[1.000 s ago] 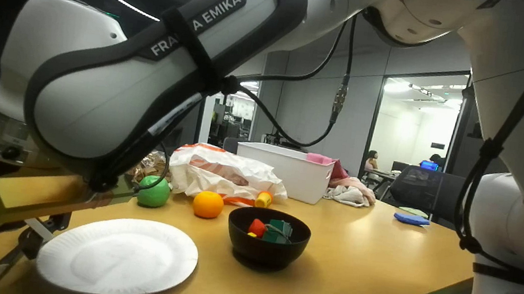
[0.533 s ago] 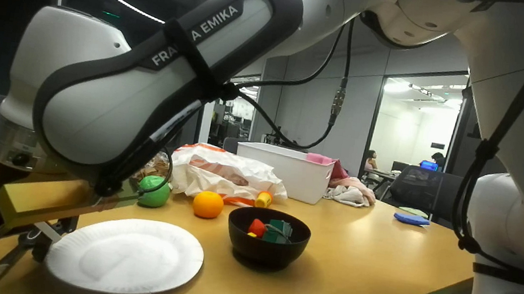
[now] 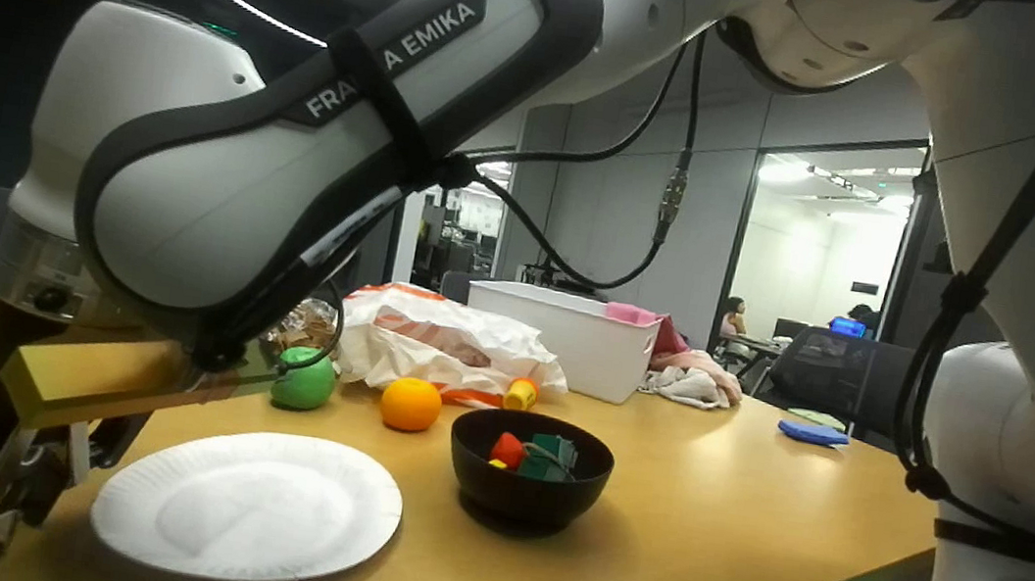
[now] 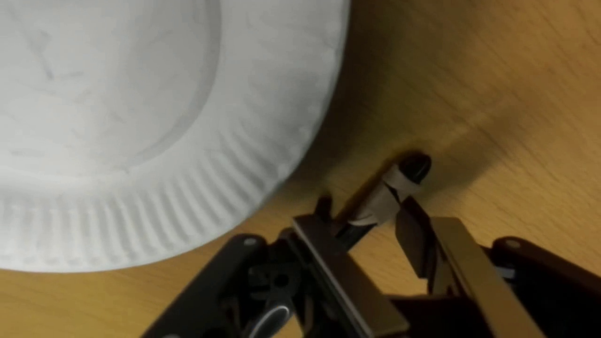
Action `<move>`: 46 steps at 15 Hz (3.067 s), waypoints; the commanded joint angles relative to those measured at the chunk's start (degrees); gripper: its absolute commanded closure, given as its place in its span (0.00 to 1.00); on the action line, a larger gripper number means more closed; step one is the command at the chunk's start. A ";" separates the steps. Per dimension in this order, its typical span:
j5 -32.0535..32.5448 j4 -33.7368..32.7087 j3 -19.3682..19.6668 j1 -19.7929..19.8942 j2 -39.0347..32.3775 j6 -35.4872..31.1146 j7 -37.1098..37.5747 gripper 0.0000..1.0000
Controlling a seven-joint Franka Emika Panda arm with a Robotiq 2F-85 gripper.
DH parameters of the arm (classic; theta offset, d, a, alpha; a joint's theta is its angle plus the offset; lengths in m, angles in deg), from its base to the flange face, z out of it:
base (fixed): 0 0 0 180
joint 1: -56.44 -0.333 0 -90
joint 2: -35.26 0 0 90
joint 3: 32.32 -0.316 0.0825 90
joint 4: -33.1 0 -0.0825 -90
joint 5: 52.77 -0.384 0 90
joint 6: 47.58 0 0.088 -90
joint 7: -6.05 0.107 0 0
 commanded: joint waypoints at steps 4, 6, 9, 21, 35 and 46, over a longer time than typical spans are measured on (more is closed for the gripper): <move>-1.25 1.41 -0.79 0.22 1.85 -0.37 -1.79 0.92; -1.74 1.65 -1.56 0.43 2.98 -0.04 -2.87 0.91; -3.04 2.33 -3.12 1.13 5.79 0.76 -5.19 0.90; 1.40 8.52 -3.96 9.57 31.17 17.12 -14.20 0.90; 8.92 17.34 -3.58 24.36 54.69 59.35 -21.78 0.90; 14.43 15.67 -5.58 18.97 45.56 84.11 -33.58 0.90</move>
